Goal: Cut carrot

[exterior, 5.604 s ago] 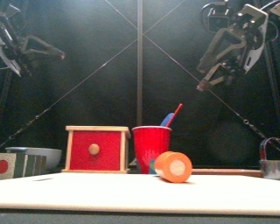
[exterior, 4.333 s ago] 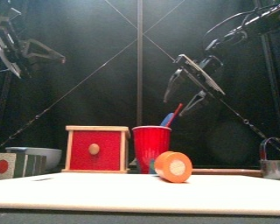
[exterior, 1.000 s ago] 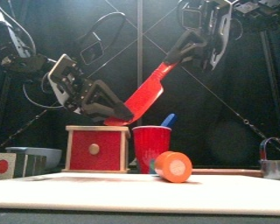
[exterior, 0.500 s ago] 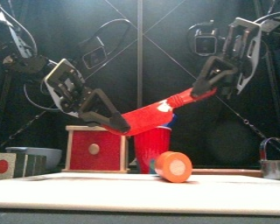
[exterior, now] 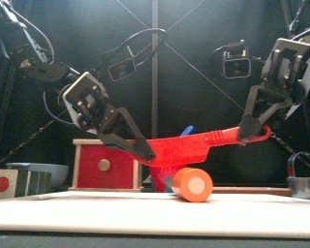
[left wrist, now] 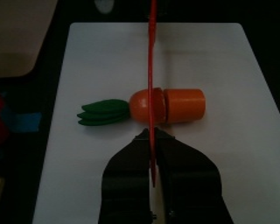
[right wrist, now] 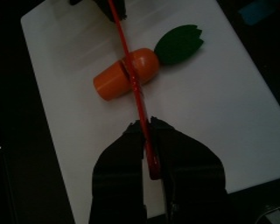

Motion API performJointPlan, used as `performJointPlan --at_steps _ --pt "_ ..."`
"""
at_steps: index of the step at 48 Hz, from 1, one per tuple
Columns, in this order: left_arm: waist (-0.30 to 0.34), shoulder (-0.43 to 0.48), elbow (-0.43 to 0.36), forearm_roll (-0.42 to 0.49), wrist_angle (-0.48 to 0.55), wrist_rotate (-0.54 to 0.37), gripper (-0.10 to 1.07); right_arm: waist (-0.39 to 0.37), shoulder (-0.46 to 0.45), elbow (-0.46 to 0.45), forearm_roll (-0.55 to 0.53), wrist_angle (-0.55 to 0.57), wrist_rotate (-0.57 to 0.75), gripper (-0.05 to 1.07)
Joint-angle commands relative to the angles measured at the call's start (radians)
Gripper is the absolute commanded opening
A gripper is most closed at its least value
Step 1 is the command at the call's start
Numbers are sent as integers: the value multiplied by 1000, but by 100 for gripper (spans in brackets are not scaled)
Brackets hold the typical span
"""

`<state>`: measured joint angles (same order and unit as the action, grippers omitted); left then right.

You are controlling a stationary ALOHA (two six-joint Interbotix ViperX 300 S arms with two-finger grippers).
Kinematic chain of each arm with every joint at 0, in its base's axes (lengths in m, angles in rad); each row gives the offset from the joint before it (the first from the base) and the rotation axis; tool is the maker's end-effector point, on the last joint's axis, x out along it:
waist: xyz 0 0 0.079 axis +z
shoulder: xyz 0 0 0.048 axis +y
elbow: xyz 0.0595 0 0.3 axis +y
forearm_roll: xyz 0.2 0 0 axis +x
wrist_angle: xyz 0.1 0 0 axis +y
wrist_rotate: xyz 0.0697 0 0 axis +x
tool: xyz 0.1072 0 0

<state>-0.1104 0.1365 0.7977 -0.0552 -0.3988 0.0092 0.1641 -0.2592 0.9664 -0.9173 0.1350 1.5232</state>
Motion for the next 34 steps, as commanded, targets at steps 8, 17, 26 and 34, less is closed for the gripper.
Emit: performJointPlan --at_steps 8,17,26,34 --pt "-31 -21 -15 -2 0 -2 33 15 -5 -6 14 25 6 31" --pt "-66 -18 -15 -2 -2 -2 33 26 2 -8 17 41 6 31" --pt "-69 -8 -15 -2 -2 0 33 26 15 -12 17 67 6 31" --pt "-67 -5 -15 -2 3 0 33 26 29 -18 17 86 5 31"
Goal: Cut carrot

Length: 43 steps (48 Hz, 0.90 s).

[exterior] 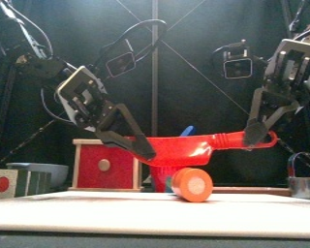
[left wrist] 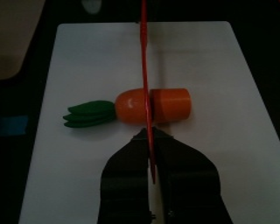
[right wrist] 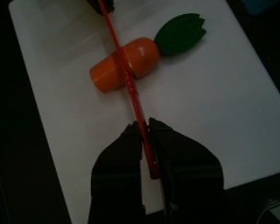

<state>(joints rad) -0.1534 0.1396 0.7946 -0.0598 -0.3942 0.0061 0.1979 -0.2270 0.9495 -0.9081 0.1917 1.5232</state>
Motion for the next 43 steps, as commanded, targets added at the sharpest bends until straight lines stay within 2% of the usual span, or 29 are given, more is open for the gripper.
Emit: performJointPlan --at_steps 1,23,33,43 --pt "-25 -6 -12 3 -2 3 33 -8 0 -2 8 29 5 31" --pt "-48 -21 -26 5 -2 3 33 -6 8 -3 8 31 3 31" --pt "-84 -5 -46 3 -2 3 33 -2 8 -5 8 31 5 31" --pt "-80 14 -44 2 0 3 33 -2 8 -5 8 37 6 31"
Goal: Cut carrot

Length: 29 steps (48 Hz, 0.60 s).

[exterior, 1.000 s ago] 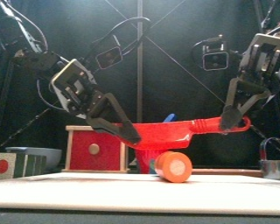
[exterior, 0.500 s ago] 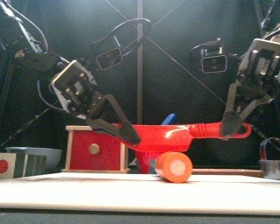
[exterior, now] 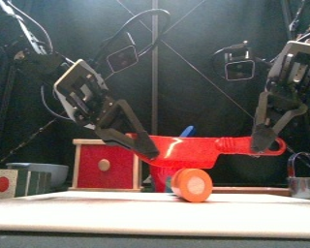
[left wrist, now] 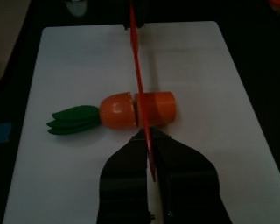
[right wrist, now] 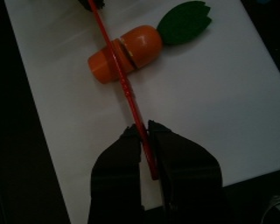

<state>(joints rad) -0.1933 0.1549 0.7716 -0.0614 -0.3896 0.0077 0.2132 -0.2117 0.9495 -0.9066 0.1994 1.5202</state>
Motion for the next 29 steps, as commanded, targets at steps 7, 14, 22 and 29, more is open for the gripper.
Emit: performJointPlan --at_steps 7,14,22,29 --pt "-38 0 -21 2 -5 2 33 -18 -8 -8 5 54 6 30" --pt "-28 0 -23 2 -5 2 33 -20 -9 -14 0 77 6 31" --pt "-12 0 -23 0 -5 2 33 -20 -8 -18 -5 80 6 30" --pt "-14 0 -23 0 -3 2 33 -20 -8 -21 -5 80 5 30"
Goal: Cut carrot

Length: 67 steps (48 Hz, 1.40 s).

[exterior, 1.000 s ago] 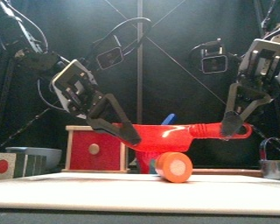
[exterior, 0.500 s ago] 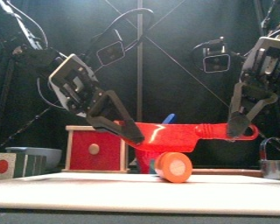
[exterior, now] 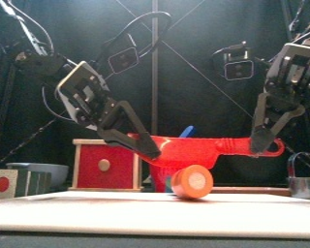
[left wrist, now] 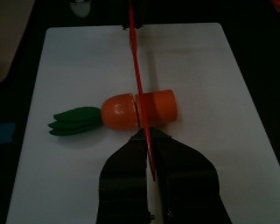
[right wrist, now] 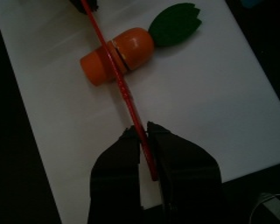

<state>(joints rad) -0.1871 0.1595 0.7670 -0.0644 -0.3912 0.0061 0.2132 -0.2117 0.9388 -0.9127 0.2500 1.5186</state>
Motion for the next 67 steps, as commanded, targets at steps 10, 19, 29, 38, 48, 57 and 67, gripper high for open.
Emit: performJointPlan --at_steps 10,19,29,38,48,57,67 --pt "-18 -11 -20 3 -2 3 33 -20 -8 -18 -11 31 6 30" --pt "-17 -11 -21 5 -2 3 33 -23 -6 -23 -26 32 6 30" --pt "-17 -20 -21 6 -2 3 33 -18 -17 -35 -29 32 5 30" --pt "-17 -31 -21 6 -2 5 33 -21 -21 -34 -37 37 6 30" --pt "-17 -38 -26 8 0 5 33 -17 -31 -55 -38 46 5 30" --pt "-17 -37 -26 8 3 5 33 -17 -32 -48 -37 46 6 30" --pt "-20 -29 -28 6 9 5 33 -15 -21 -41 -21 46 8 30"
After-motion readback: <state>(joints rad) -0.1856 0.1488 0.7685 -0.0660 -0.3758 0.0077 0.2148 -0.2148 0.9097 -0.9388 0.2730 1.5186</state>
